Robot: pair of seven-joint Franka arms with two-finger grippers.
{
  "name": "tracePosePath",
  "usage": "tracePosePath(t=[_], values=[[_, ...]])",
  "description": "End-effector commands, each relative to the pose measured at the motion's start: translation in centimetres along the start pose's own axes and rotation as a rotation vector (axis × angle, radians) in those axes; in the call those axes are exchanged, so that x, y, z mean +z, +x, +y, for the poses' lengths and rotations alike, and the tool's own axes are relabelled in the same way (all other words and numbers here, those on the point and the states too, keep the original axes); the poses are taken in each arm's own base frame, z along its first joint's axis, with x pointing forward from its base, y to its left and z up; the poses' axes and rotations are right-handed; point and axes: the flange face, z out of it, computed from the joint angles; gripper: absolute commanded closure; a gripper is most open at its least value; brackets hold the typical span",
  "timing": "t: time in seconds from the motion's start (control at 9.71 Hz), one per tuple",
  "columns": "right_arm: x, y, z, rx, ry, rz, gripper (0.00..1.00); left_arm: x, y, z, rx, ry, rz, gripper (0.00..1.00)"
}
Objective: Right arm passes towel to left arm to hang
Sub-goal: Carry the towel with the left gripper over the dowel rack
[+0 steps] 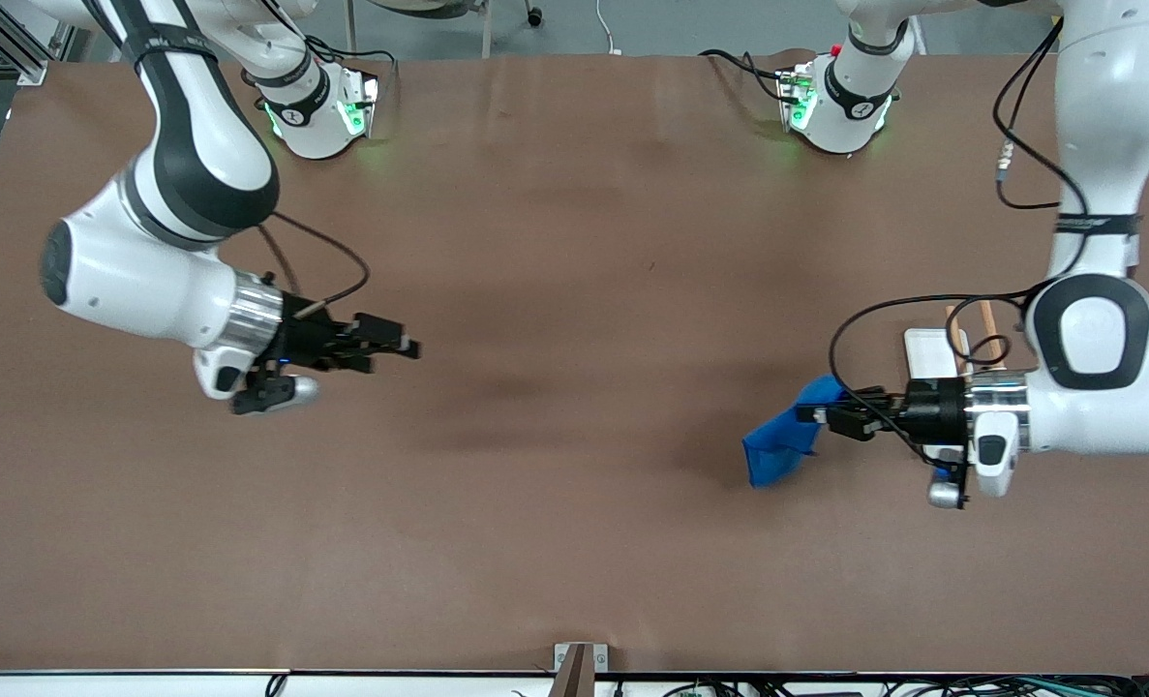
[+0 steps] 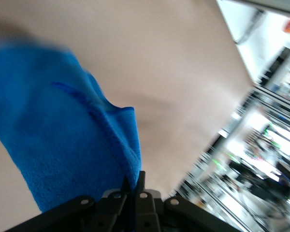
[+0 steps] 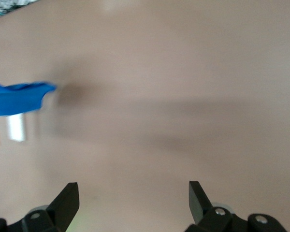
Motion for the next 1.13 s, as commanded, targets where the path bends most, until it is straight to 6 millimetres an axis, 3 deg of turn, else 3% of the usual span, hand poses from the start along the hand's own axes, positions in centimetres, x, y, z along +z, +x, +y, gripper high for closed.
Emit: tracePosePath(t=[0.0, 0.21, 0.41, 0.51, 0.72, 0.93, 1.03], values=[[-5.1, -0.7, 4.3, 0.034, -0.168, 0.042, 0.00, -2.3, -1.1, -0.6, -0.027, 0.268, 0.154, 1.00], [-9.5, -0.9, 9.0, 0.051, -0.331, 0.077, 0.00, -5.8, -1.5, -1.8, 0.030, 0.501, 0.287, 1.00], [-14.8, -2.6, 12.7, 0.120, -0.410, 0.098, 0.00, -9.8, 0.3, -6.3, 0.013, 0.660, 0.358, 1.00], [-16.9, -3.6, 13.3, 0.138, -0.417, 0.099, 0.00, -11.1, 1.2, -8.5, 0.033, 0.676, 0.343, 1.00], [-22.1, -6.1, 12.4, 0.134, -0.488, 0.115, 0.00, -14.9, 2.1, -12.7, 0.091, 0.735, 0.329, 1.00], [-26.5, -8.0, 12.8, 0.183, -0.498, 0.081, 0.00, -16.4, 2.3, -15.2, 0.112, 0.739, 0.302, 1.00], [-28.4, -8.5, 12.6, 0.203, -0.484, 0.081, 0.00, -16.5, 2.2, -15.2, 0.118, 0.740, 0.300, 1.00]])
